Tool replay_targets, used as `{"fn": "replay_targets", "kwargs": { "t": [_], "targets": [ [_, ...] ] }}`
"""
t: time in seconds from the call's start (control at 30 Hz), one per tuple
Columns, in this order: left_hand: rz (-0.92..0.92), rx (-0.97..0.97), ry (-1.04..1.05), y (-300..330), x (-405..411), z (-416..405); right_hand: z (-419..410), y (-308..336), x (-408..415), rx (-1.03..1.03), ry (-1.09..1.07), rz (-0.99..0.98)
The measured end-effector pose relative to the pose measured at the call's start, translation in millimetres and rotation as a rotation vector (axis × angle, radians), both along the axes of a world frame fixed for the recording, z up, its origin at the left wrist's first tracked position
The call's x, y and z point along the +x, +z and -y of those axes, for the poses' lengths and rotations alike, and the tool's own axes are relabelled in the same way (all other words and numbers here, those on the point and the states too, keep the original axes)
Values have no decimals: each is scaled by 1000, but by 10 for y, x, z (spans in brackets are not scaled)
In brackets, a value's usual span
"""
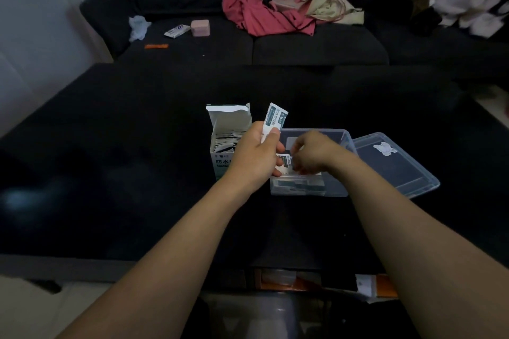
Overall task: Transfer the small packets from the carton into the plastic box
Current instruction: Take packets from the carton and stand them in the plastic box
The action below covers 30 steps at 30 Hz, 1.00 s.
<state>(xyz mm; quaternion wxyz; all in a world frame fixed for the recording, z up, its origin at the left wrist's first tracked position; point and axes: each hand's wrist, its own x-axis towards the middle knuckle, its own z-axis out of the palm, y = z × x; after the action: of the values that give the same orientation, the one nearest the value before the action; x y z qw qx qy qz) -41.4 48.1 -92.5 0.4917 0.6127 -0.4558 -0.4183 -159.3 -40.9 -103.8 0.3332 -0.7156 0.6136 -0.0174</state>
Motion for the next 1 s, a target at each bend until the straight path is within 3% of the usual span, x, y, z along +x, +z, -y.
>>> {"fn": "replay_targets", "kwargs": {
  "t": [0.27,0.33,0.43,0.53,0.63,0.83,0.9,1.0],
  "targets": [
    [-31,-5,-3,13,2,4,-72,46,-25,44,-3,137],
    [-151,21,15,37,-9,-1,-55,117,-73,-33,-115,289],
    [-513,103,50,102,-25,1,-76,382,-141,-34,-262,704],
    [-708,149,11,117,-30,8,-185,648,-197,92,-48,864],
    [-743,182,-30,120,-48,6,-241,699,-217,-80,107,736],
    [-583,171,-79,125,-127,-43,-217,622,-266,-165,164,550],
    [-319,150,-111,141,-109,-72,-145,608,-347,-202,119,519],
    [343,-100,-70,89,31,-120,7,541,-535,-212,93,354]
  ]
}}
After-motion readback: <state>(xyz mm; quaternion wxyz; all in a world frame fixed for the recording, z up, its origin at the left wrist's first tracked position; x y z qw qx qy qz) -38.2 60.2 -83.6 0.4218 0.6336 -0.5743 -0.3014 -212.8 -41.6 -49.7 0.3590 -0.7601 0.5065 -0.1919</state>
